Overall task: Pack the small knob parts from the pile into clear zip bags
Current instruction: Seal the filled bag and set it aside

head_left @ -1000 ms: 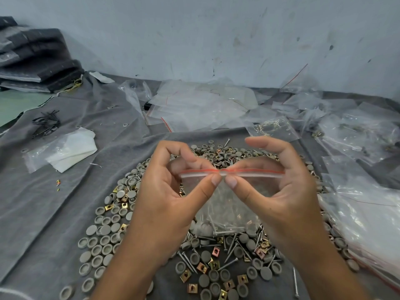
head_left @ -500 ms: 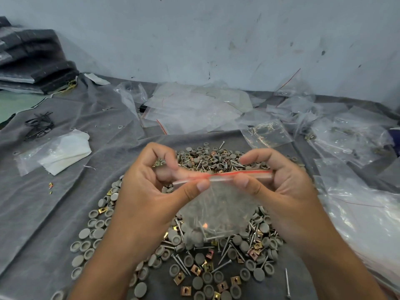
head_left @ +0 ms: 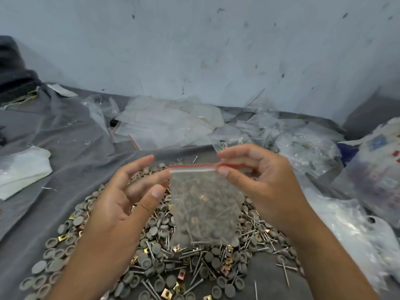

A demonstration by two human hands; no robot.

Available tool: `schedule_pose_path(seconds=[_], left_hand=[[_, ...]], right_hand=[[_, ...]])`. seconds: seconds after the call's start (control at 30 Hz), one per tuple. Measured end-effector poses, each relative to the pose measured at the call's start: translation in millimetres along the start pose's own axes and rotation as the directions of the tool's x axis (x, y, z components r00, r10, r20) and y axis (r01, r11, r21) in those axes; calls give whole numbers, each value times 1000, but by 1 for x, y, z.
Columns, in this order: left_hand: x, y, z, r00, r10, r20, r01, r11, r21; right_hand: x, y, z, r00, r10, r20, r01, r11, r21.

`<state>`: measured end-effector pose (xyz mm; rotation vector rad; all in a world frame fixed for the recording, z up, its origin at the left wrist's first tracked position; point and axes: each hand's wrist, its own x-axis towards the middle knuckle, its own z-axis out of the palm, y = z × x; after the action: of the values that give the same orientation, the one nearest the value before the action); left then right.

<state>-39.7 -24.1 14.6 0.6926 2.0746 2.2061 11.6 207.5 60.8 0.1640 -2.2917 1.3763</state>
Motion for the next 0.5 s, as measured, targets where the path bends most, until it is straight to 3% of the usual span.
schedule_pose_path(seconds=[0.13,0.3,0.4,0.5], left_hand=[[3,-4,-4,996,-6,-94,8,1000,24],[7,-7,-11,975,-7,-224,14,999,30],[9,-8,-14,964,0,-266,13,999,46],[8,-11,-14,965,12,-263,2,999,54]], right_hand=[[59,35,-69,974,33,-226,-65,988,-138],[117,70,-166,883,-78,-463,-161,876,-455],[116,82,-192,912,59,-406,-290,791,-538],[81,88,-199,933,244,-264,-359,591,-722]])
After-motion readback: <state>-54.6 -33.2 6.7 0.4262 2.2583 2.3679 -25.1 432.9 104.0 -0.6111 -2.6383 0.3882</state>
